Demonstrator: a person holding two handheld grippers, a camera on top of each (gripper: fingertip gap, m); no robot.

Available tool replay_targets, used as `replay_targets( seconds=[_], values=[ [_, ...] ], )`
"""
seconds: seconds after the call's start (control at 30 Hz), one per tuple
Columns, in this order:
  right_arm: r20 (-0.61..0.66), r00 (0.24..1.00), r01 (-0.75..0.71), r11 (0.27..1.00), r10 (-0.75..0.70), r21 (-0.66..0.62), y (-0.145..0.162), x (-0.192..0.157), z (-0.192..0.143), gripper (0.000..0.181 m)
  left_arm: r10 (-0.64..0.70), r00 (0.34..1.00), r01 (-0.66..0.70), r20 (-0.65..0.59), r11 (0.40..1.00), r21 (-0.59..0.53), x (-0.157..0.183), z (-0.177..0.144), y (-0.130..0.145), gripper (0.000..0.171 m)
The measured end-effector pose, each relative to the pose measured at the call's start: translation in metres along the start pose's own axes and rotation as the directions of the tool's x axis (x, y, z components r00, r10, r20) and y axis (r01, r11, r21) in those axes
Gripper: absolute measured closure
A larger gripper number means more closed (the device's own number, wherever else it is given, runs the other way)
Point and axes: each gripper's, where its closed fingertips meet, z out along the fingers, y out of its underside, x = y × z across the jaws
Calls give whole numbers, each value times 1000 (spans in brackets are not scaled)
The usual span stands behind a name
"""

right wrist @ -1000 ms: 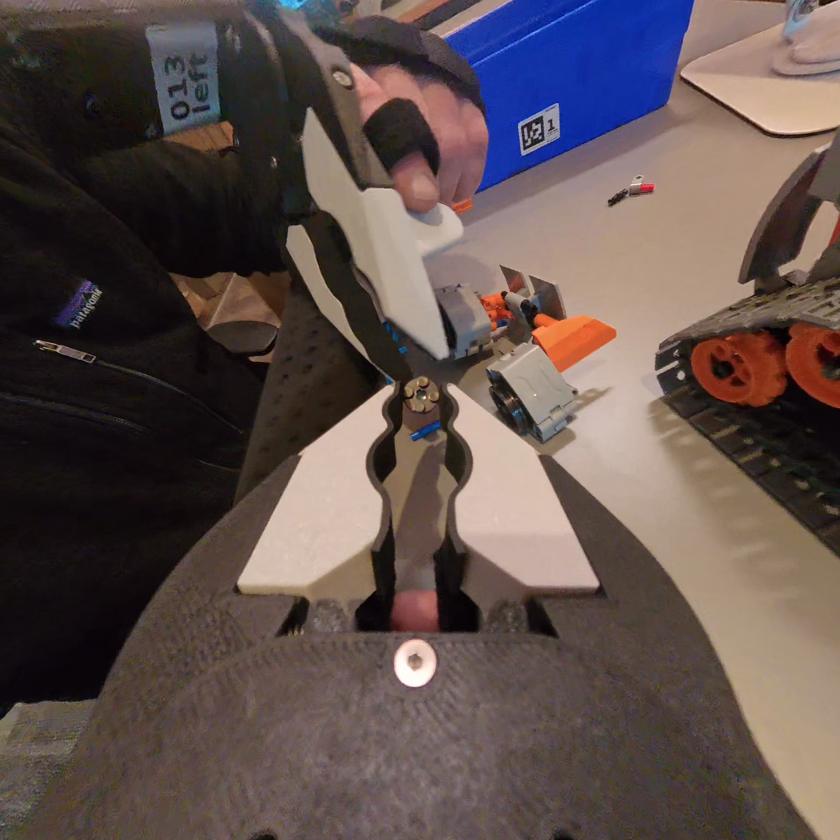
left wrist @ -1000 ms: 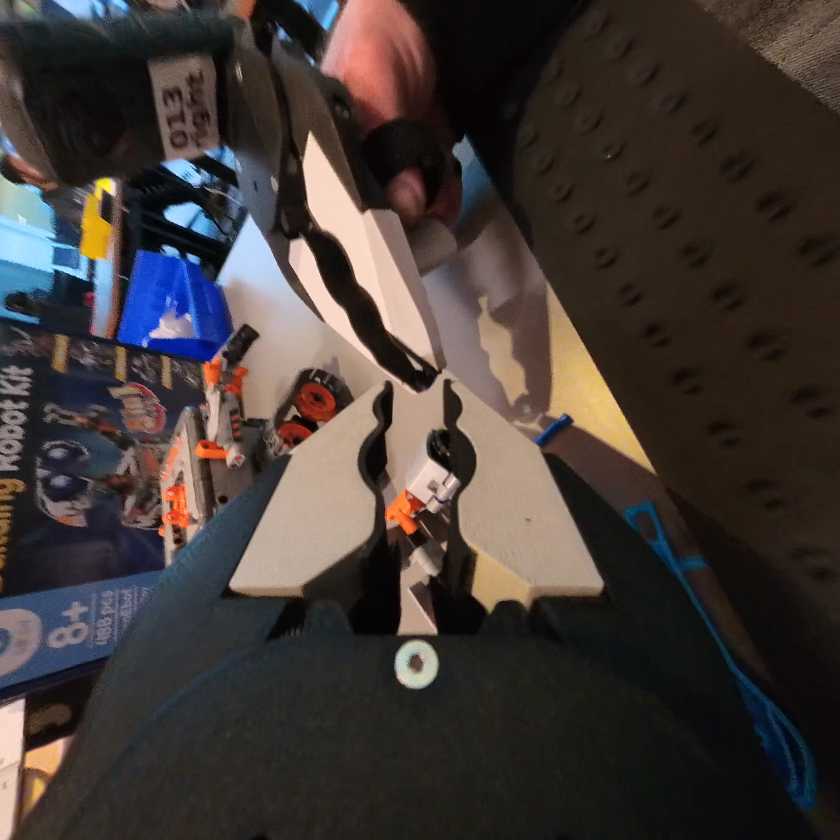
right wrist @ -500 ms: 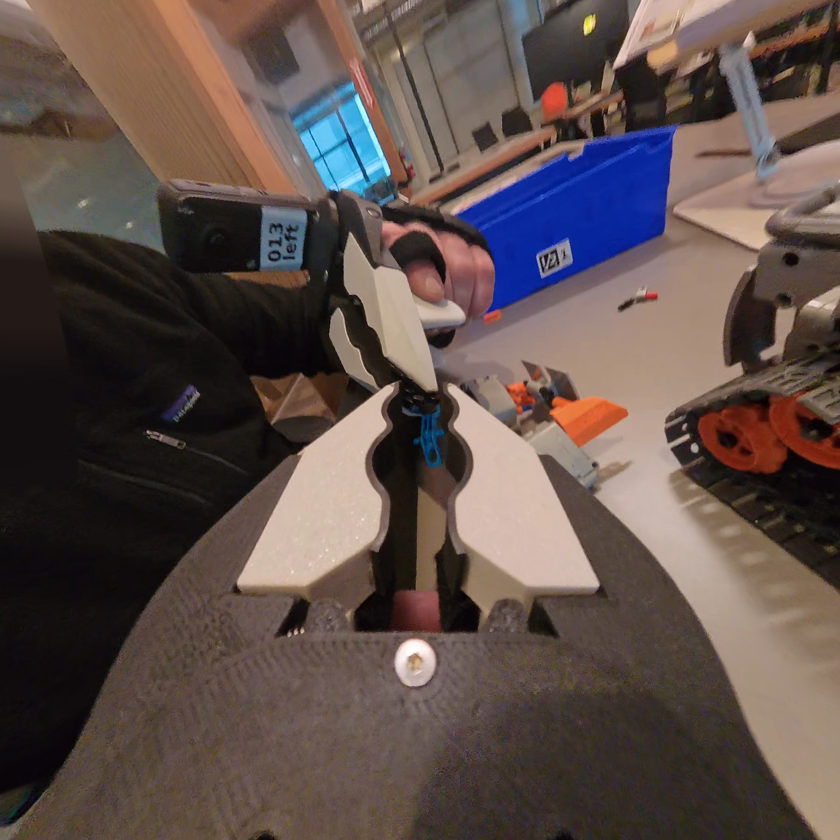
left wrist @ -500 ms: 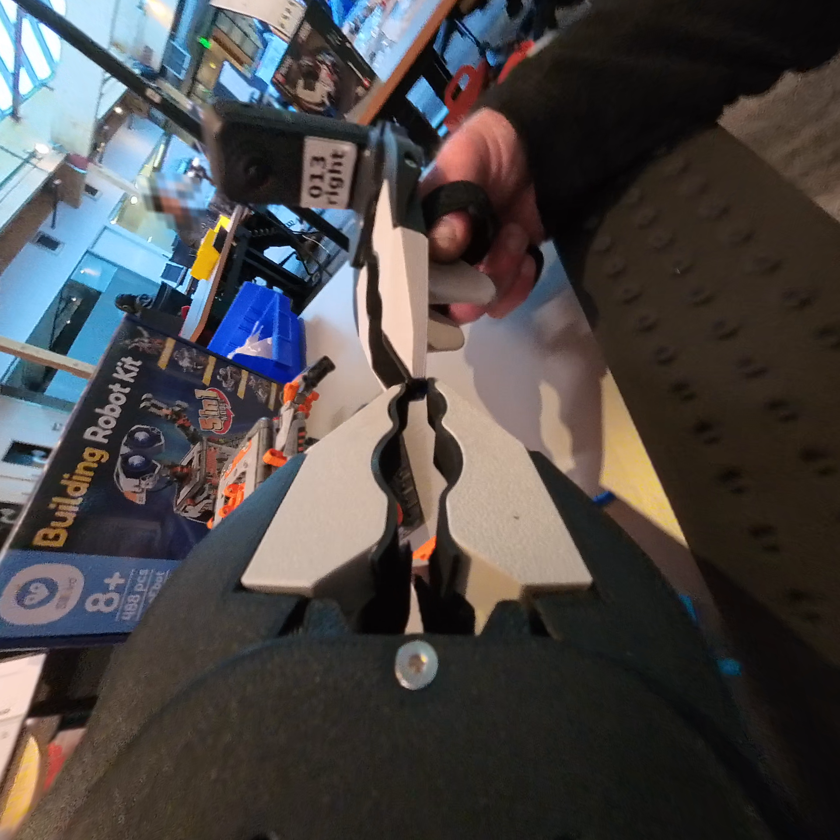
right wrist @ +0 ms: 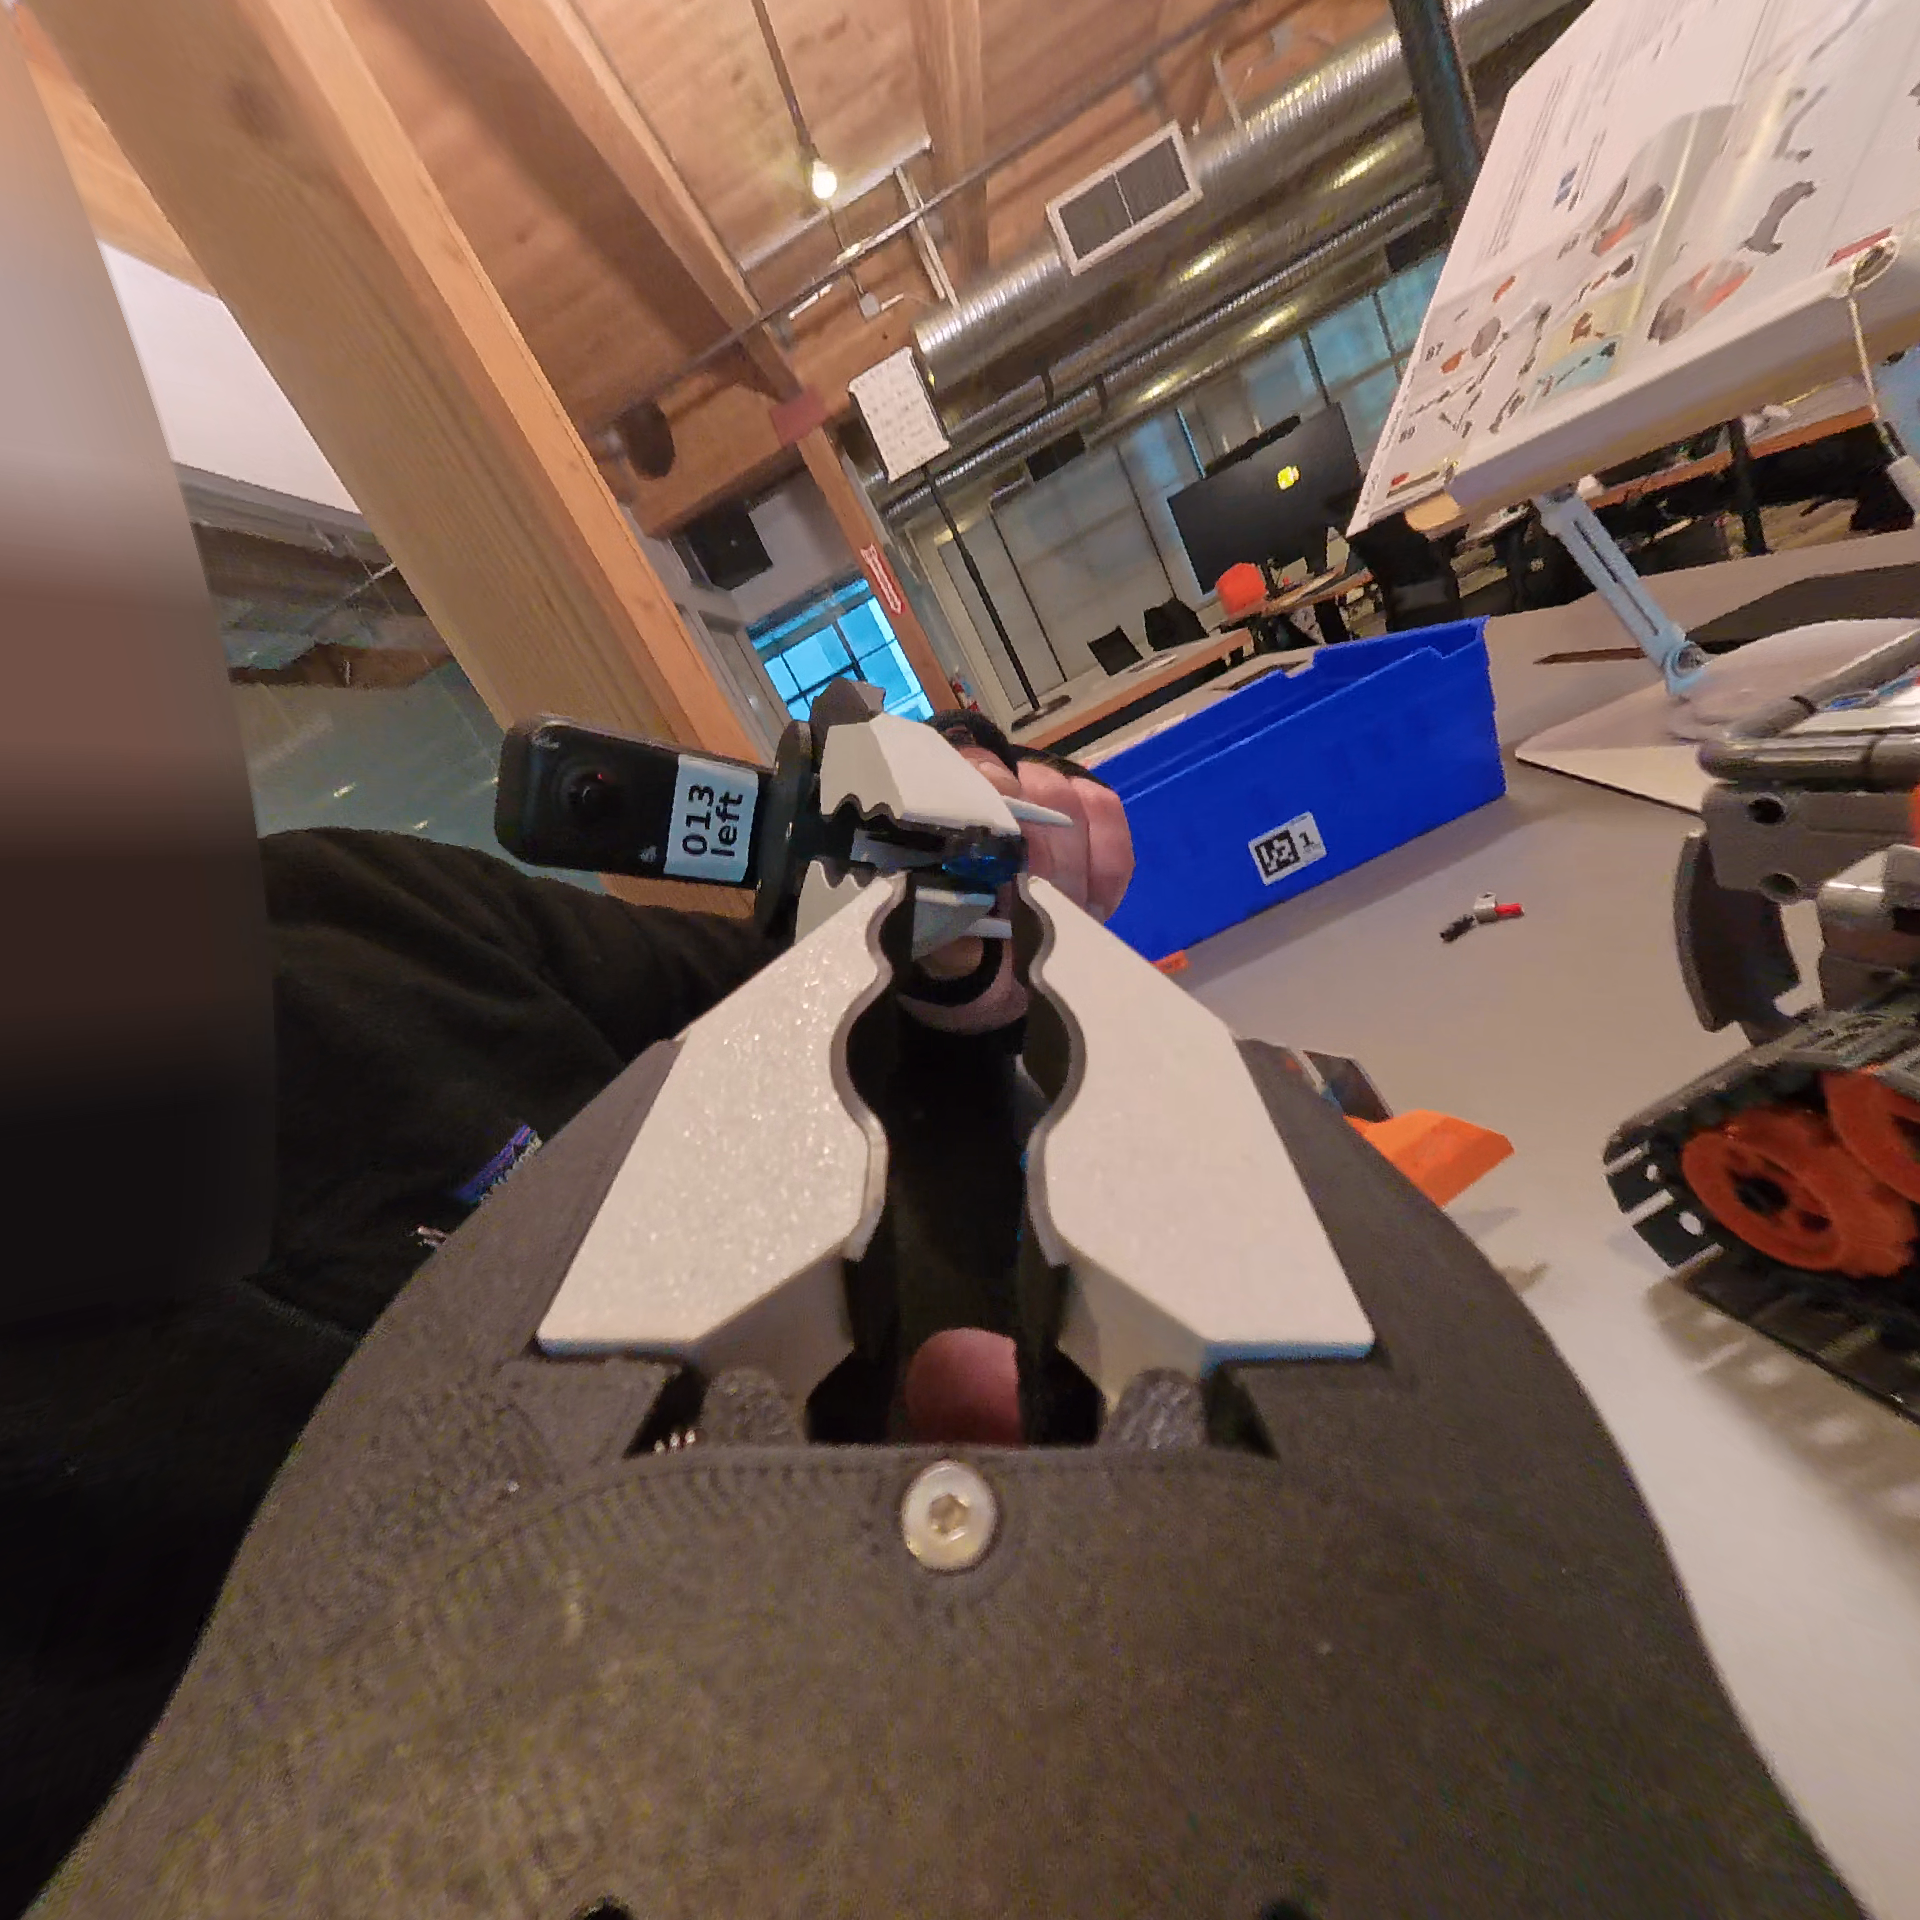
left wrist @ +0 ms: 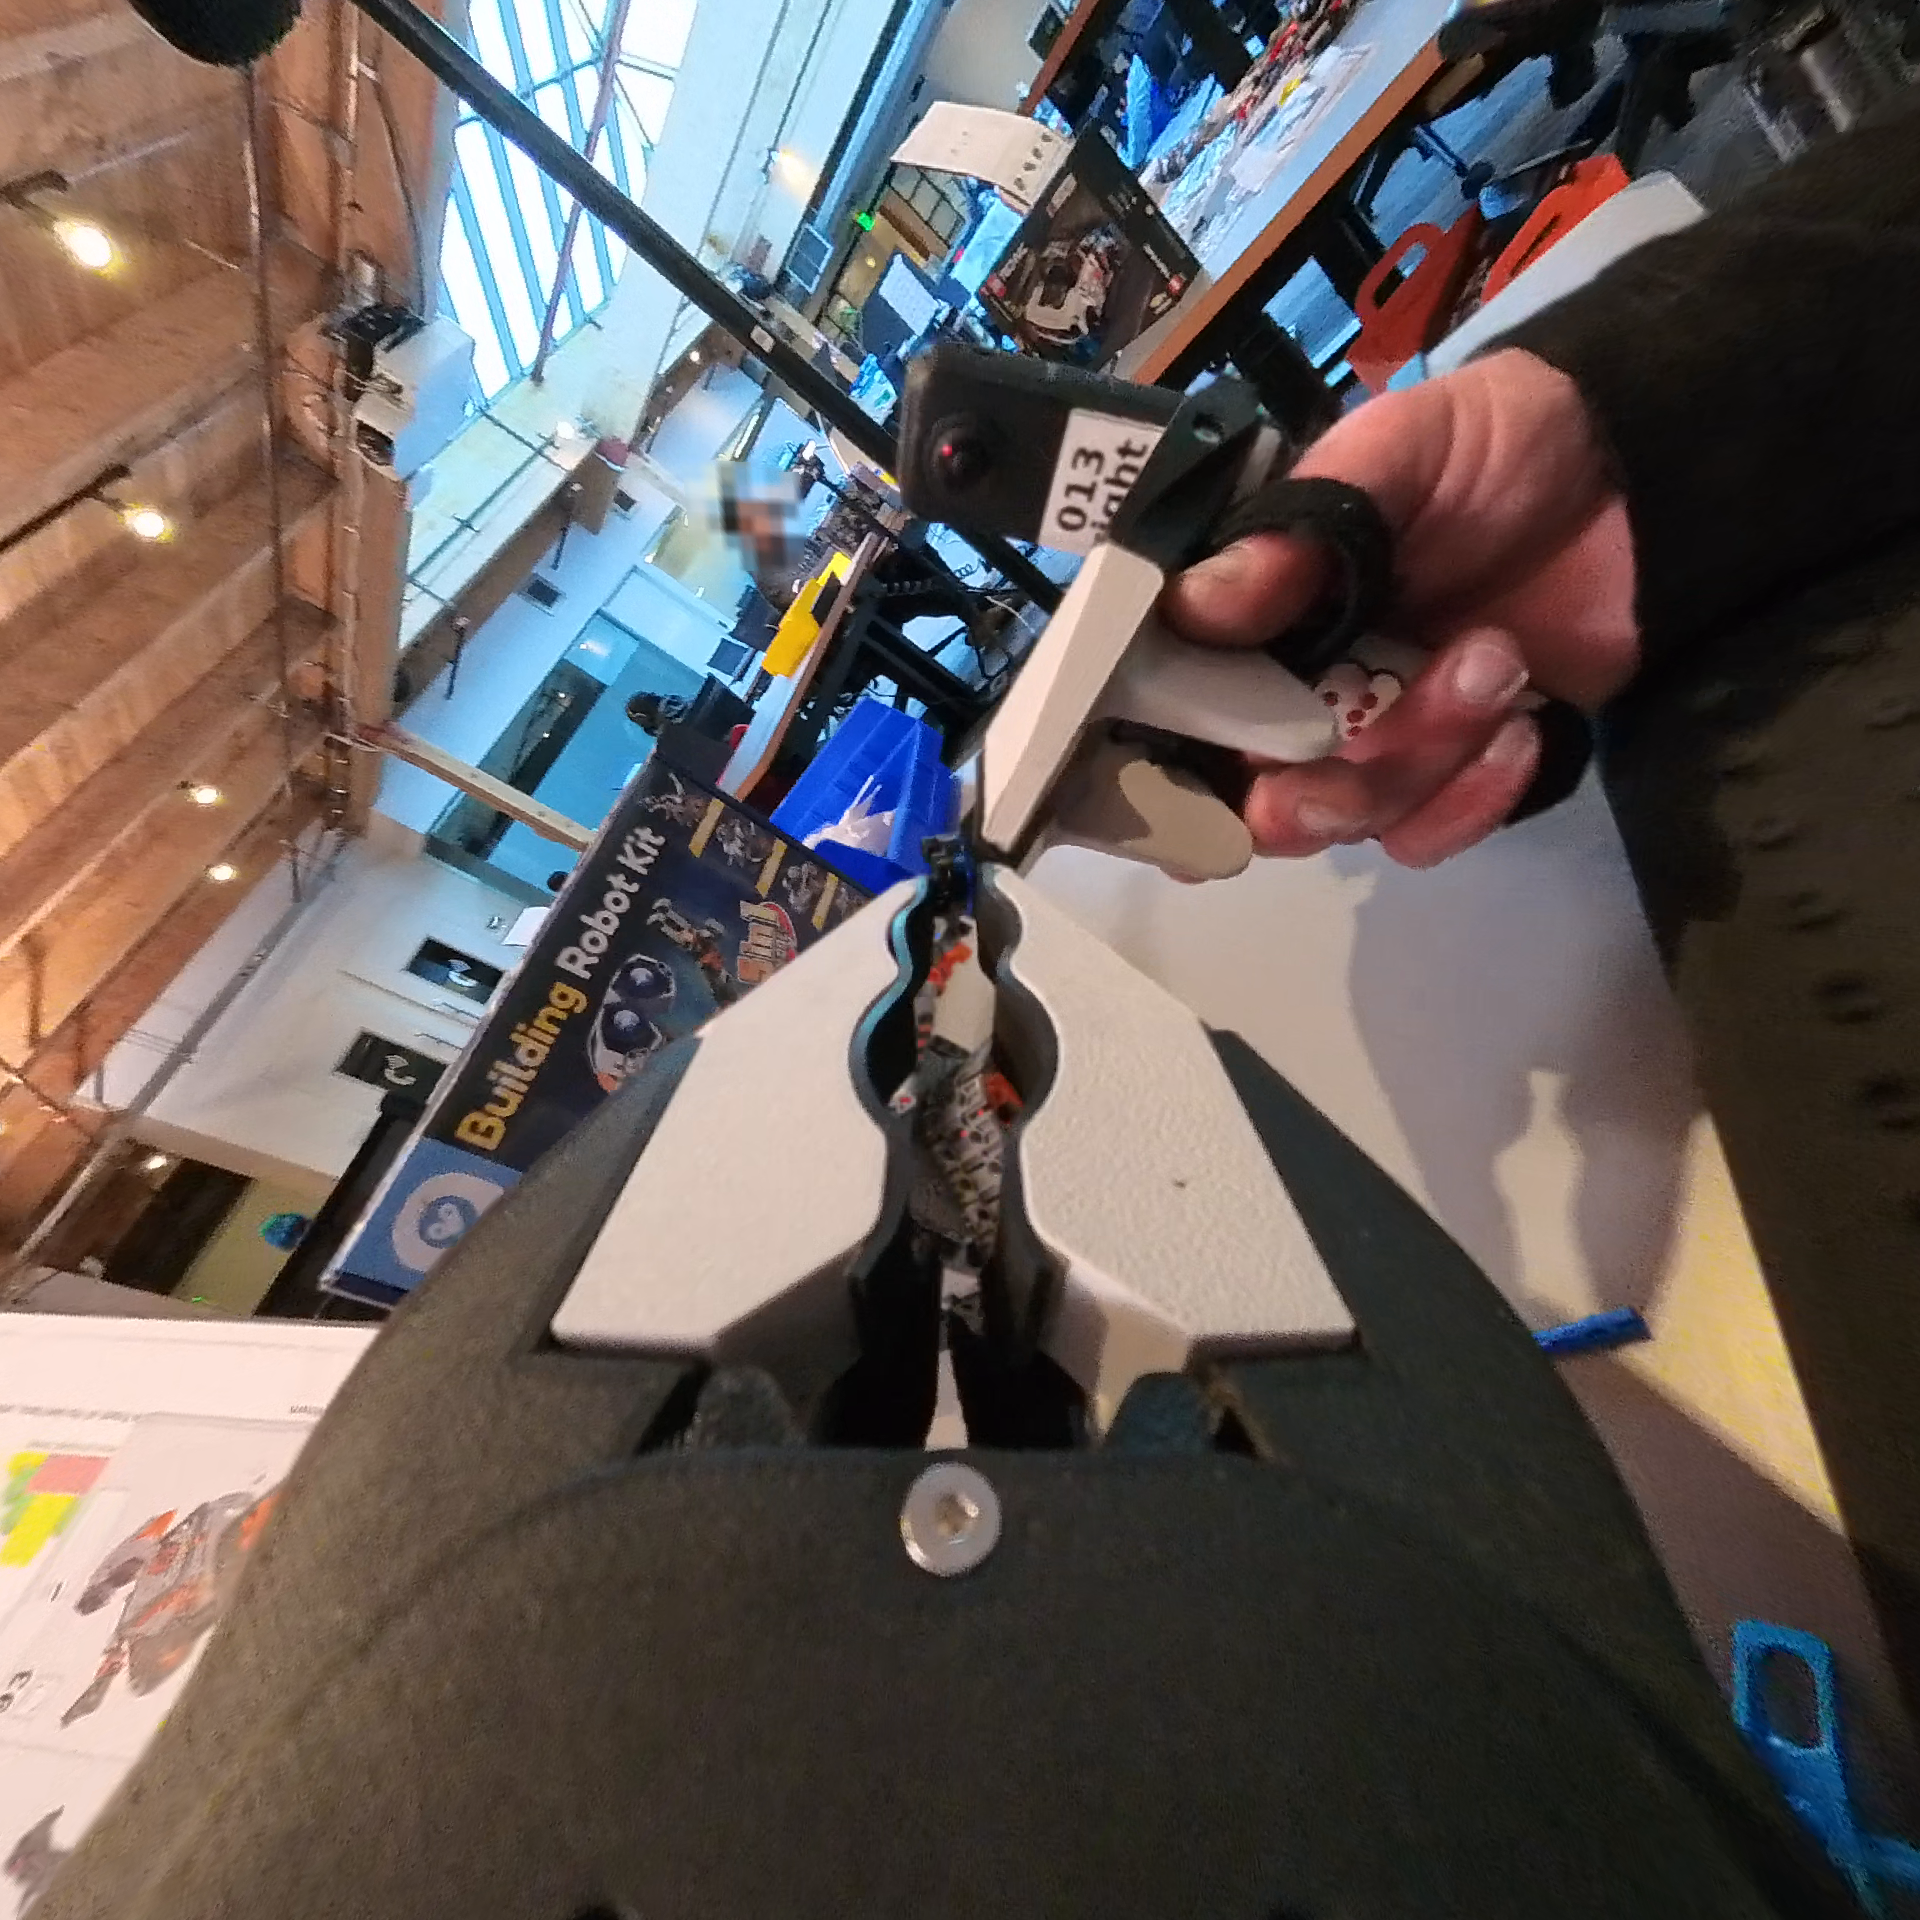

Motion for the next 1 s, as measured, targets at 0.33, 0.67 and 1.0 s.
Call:
replay_targets(
  seconds=[0.33,0.67,1.0],
  values=[
    [-12,1000,-12,985,15,170,-15,-4,6,166,61,995,-61,80,998,-3,-10,-5,-9,167],
    [-12,1000,16,963,-13,271,-21,-12,13,169,13,994,-15,109,1000,20,-17,-9,-16,167],
    [31,999,-26,929,15,370,-29,-16,16,169,19,989,-22,144,1000,22,-23,-11,-20,167]
  ],
)
